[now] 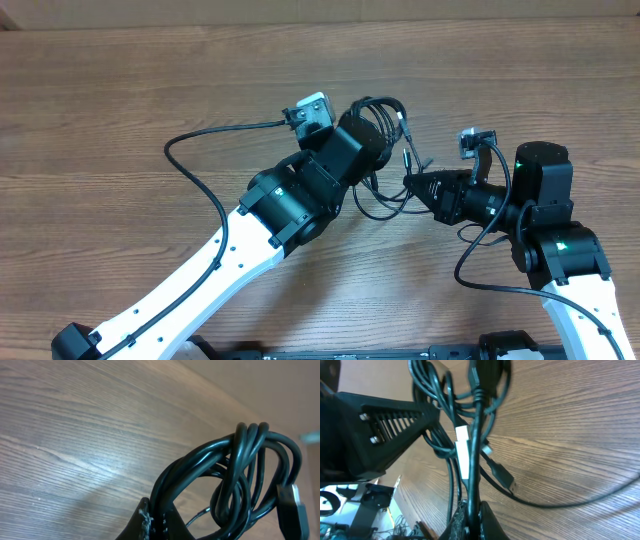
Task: Untangle cables
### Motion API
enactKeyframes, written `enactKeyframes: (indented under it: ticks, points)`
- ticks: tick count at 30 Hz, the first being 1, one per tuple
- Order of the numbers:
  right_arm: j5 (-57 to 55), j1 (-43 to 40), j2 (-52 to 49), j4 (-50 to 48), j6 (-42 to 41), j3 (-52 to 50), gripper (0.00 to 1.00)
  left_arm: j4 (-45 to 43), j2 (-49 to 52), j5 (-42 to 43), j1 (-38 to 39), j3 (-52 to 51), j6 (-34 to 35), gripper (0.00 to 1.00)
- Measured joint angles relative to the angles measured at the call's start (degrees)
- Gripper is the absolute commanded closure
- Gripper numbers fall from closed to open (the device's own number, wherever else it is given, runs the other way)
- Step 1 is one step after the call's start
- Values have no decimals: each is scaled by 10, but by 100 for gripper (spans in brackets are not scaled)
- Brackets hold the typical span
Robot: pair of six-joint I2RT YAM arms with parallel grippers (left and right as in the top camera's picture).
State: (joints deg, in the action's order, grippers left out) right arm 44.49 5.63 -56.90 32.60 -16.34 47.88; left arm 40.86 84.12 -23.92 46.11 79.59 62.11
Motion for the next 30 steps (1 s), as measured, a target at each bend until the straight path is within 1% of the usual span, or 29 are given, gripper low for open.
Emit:
enactKeyframes:
  ticks: [6,12,13,14,15,17,18,19,21,23,25,30]
  points:
    - [-7,0,0,0,-2,0,96,-2,0,-23,0,0,67,96]
    - [-46,0,0,21,-21,0,96,-15,0,-27,0,0,92,96]
    - [-54,0,0,25,-26,0,95,-15,0,-27,0,0,94,96]
    - [-64,0,0,29,-31,0,87,-15,0,-27,0,0,97,96]
    - [-74,0,0,33,-37,0,75,-16,0,-27,0,0,99,96]
    - [-91,0,0,39,-45,0,59,-19,0,-27,0,0,100,96]
    - [-97,0,0,39,-48,0,45,-23,0,-27,0,0,100,96]
    - [-104,0,0,39,-49,0,36,-25,0,-27,0,0,100,96]
    - [-111,0,0,40,-50,0,23,-29,0,-27,0,0,100,96]
    - [-118,0,0,40,-52,0,15,-30,0,-27,0,0,100,96]
    - [-123,0,0,40,-50,0,11,-30,0,-27,0,0,97,96]
    - [-128,0,0,40,-50,0,9,-30,0,-27,0,0,55,96]
